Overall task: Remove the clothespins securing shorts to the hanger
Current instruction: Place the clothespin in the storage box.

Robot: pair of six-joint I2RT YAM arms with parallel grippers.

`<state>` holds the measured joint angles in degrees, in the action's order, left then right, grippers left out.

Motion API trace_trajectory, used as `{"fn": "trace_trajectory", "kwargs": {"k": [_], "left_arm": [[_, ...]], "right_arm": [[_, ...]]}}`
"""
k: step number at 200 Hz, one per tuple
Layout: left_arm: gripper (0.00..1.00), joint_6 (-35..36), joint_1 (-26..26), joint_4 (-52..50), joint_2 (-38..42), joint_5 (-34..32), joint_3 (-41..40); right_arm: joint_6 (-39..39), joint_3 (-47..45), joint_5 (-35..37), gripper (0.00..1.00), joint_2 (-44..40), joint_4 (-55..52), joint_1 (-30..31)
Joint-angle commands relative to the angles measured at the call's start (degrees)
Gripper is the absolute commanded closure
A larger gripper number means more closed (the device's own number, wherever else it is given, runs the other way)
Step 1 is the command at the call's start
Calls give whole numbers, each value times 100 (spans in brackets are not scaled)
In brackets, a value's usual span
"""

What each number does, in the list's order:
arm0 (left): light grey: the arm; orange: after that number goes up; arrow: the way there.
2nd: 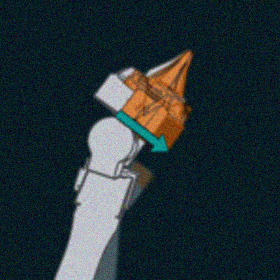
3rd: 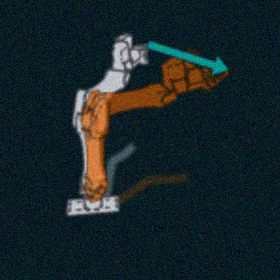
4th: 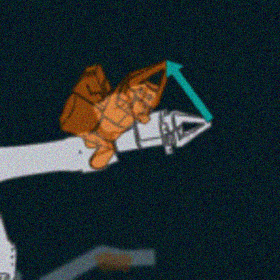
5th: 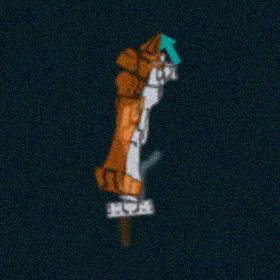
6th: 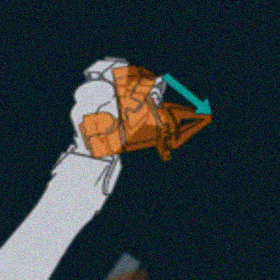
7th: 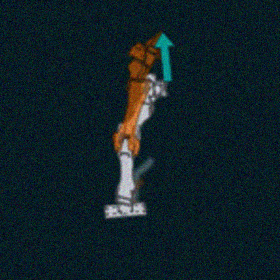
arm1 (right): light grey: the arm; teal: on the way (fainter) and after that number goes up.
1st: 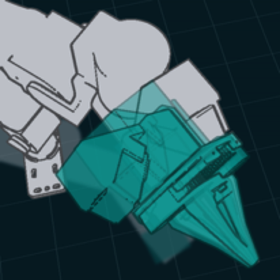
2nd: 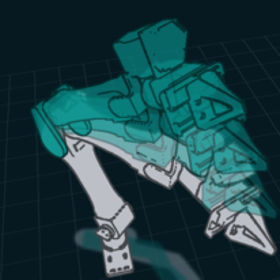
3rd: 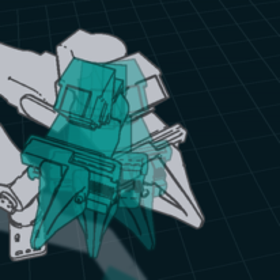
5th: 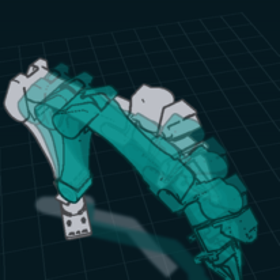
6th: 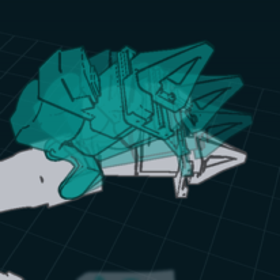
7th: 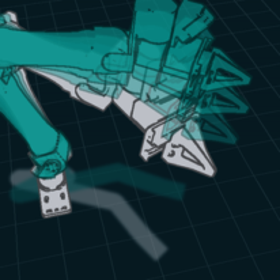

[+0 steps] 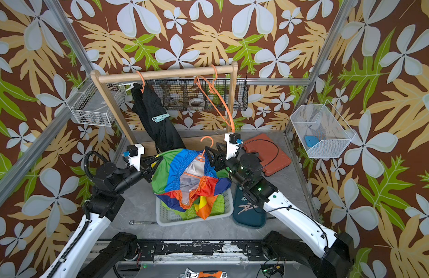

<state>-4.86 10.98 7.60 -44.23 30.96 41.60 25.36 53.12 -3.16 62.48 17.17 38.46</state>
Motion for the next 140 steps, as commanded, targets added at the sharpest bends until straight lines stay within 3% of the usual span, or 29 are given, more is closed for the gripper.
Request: {"fn": "trace_trajectory", "kwargs": {"k": [1, 103, 123, 140], "left_arm": [[100, -66, 7, 304, 28, 64, 6], [100, -98, -1, 392, 186, 90, -48], [100, -111, -3, 418, 195, 116, -56], [100, -135, 0, 444, 195, 143, -60]], "right_arm": [[207, -45, -208, 42, 43, 375, -14], [485, -208, -485, 44, 359, 939, -163], [531, -129, -626, 49, 477, 1048, -163], [575, -58, -721, 59, 575, 1141, -163]]}}
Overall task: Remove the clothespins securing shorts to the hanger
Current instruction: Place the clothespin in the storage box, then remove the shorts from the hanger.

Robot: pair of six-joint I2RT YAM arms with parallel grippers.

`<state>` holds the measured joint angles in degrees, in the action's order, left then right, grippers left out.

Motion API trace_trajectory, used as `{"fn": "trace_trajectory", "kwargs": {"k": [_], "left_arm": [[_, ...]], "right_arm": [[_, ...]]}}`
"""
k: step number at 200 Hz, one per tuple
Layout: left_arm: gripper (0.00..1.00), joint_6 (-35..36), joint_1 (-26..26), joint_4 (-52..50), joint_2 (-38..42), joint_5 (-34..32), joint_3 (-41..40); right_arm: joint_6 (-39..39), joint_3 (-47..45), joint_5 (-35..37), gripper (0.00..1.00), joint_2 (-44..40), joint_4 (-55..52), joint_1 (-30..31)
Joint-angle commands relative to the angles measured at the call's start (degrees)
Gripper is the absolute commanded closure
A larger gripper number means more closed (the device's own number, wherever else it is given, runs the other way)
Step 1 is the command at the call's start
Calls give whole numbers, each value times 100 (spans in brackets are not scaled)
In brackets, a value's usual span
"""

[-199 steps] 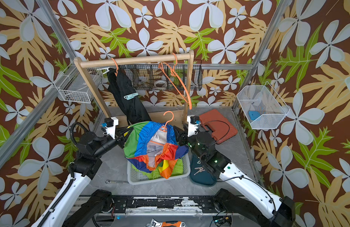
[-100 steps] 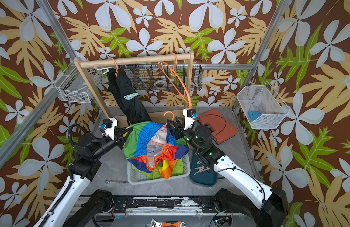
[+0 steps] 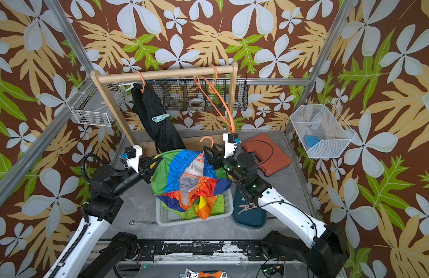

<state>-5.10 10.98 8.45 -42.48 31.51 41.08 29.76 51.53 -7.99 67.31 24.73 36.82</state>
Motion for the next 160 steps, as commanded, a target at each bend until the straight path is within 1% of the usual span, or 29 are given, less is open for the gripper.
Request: {"fn": "trace_trajectory", "kwargs": {"k": [1, 18, 34, 42, 98, 130, 134, 144, 150, 154, 159, 160], "left_arm": [[100, -112, 0, 363, 20, 86, -10], [100, -121, 0, 359, 29, 89, -11], [100, -111, -1, 359, 29, 76, -12], [100, -113, -6, 364, 29, 66, -21], [100, -183, 0, 414, 3, 87, -22], [100, -214, -1, 394, -28, 14, -4], [96, -219, -4, 394, -24, 14, -4], [84, -236, 1, 390, -45, -11, 3], [81, -237, -4, 378, -54, -11, 10], [83, -236, 0, 377, -50, -10, 13], [96, -227, 1, 377, -50, 7, 6], [98, -227, 0, 377, -46, 14, 6]], "right_arm": [[135, 111, -243, 60, 100, 388, 1], [162, 171, -352, 69, 178, 486, -8], [171, 204, -377, 82, 200, 514, -6], [166, 217, -403, 86, 221, 531, -9], [222, 217, -555, 100, 306, 697, -11], [163, 243, -515, 100, 287, 682, -11], [150, 244, -515, 100, 287, 682, -15], [113, 260, -504, 100, 274, 655, -8], [91, 276, -499, 100, 268, 630, -8], [76, 288, -497, 100, 265, 622, -8], [58, 290, -502, 100, 258, 616, -8], [57, 289, -497, 100, 257, 618, -8]]}}
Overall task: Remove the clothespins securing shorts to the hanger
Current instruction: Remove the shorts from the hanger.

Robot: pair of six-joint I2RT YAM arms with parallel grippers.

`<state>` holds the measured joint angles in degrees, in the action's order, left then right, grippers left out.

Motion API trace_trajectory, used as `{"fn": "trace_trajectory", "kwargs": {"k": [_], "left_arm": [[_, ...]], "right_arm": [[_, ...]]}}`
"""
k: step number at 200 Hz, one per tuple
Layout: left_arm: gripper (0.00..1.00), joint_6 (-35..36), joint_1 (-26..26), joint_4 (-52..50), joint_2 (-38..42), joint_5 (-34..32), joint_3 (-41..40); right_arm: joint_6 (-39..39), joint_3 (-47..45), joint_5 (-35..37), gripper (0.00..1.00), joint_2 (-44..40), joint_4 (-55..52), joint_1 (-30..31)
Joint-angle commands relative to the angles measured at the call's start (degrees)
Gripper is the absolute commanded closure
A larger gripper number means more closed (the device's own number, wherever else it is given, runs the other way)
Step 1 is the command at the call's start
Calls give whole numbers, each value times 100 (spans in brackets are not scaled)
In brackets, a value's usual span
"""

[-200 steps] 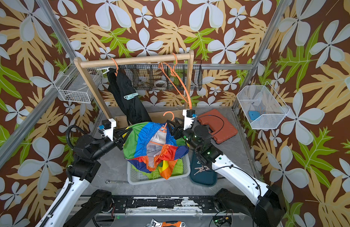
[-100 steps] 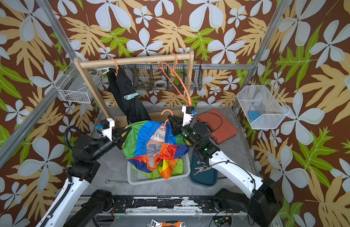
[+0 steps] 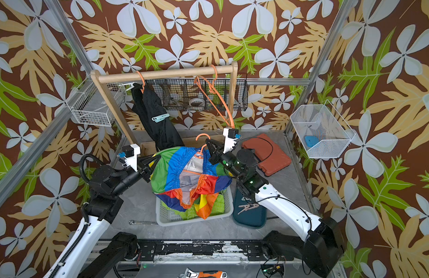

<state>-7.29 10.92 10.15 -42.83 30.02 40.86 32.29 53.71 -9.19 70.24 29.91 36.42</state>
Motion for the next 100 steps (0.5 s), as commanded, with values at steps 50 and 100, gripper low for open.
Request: {"fn": "trace_trajectory", "kwargs": {"k": [50, 100], "left_arm": [[100, -53, 7, 352, 66, 279, -33], [100, -71, 6, 429, 151, 235, -70]], "right_arm": [[-95, 130, -543, 97, 88, 215, 31], [56, 95, -586, 88, 246, 340, 31]]}}
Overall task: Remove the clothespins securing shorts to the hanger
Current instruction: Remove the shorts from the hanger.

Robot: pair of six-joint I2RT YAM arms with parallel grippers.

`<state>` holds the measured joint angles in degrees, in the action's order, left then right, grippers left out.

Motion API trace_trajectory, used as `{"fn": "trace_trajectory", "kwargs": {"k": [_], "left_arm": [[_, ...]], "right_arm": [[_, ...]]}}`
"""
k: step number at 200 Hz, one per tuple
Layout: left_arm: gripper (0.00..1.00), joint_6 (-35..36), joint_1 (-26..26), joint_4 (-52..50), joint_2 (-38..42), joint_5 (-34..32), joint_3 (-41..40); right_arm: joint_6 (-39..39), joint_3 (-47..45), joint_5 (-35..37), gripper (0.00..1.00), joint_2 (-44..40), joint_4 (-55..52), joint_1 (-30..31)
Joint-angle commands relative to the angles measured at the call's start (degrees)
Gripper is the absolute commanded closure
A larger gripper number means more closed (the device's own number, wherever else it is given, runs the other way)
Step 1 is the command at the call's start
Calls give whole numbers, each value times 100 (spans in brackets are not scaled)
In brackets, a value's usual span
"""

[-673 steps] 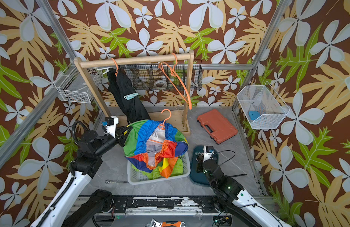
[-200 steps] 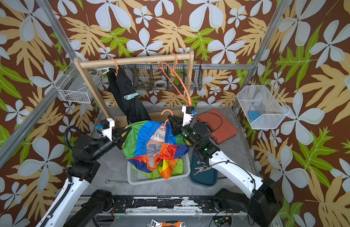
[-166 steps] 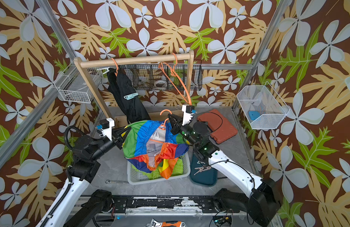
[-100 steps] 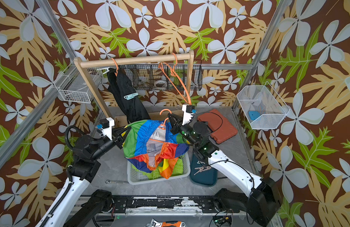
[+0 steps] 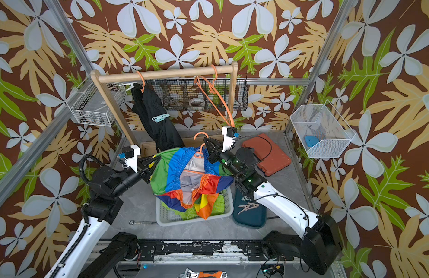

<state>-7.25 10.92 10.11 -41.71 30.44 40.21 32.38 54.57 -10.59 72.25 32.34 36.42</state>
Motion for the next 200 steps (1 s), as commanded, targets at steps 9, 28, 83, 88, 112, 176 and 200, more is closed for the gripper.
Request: {"fn": "trace_trajectory", "kwargs": {"k": [9, 28, 83, 88, 112, 176, 200], "left_arm": [[100, -70, 7, 438, 58, 174, -13], [100, -75, 7, 439, 84, 147, -22], [100, -119, 6, 492, 59, 209, -31], [100, -126, 7, 492, 50, 225, -30], [100, -127, 2, 475, -10, 244, -22], [34, -162, 6, 275, -153, -213, 58], [0, -85, 7, 145, -56, -720, 58]], "right_arm": [[48, 2, -436, 85, 46, 97, 32], [57, 2, -434, 74, 75, 73, 31], [186, 17, -537, 62, 191, 294, 31], [190, 30, -545, 64, 193, 316, 31], [132, 145, -558, 86, 211, 318, 27], [-508, 455, -443, 100, 125, -356, 30], [-887, 546, -301, 100, 64, -770, 31]]}}
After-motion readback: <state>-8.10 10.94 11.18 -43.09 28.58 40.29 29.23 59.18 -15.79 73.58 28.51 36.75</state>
